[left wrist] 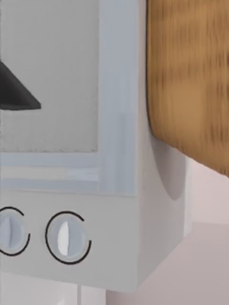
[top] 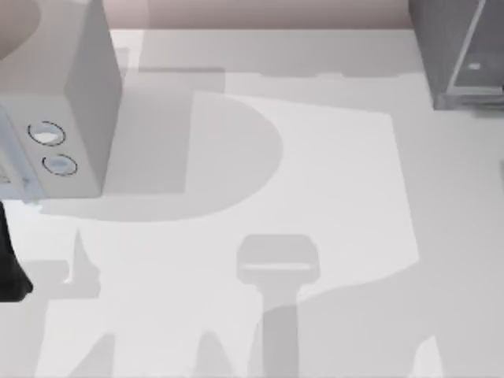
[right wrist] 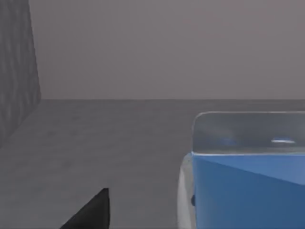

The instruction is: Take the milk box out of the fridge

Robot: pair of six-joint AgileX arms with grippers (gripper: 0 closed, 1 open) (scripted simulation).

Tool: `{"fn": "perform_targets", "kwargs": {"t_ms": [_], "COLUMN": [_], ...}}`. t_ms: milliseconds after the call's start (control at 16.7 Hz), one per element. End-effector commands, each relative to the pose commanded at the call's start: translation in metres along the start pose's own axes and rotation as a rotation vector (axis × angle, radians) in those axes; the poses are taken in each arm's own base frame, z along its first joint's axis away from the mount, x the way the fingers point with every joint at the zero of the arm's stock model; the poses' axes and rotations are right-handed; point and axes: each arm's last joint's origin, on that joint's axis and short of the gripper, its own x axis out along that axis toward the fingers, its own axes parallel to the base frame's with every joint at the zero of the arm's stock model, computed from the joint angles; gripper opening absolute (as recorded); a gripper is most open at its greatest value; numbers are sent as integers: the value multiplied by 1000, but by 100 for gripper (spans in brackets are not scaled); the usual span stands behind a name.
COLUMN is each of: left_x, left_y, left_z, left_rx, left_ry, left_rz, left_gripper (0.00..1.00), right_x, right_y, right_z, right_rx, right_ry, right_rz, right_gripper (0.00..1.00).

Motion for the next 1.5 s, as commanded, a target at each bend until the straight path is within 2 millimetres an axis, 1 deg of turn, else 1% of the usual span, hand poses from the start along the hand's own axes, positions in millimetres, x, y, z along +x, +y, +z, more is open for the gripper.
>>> {"fn": "perform_targets", "kwargs": {"t_ms": [120,900,960,1500], "left_x": [0,0,0,0], "left_y": [0,0,0,0], "left_z": [0,0,0,0], "left_rx": [0,0,0,0], "left_ry": [0,0,0,0], "left_rz": [0,0,0,0], "left_gripper": [100,100,100,100], "right_x": [0,0,0,0], "right_y": [0,0,0,-1], "right_z": [0,0,0,2], "right_rx": [0,0,0,1], "right_ry": [0,0,0,0], "right_rz": [0,0,0,-3], "right_gripper": [100,2,0,0]}}
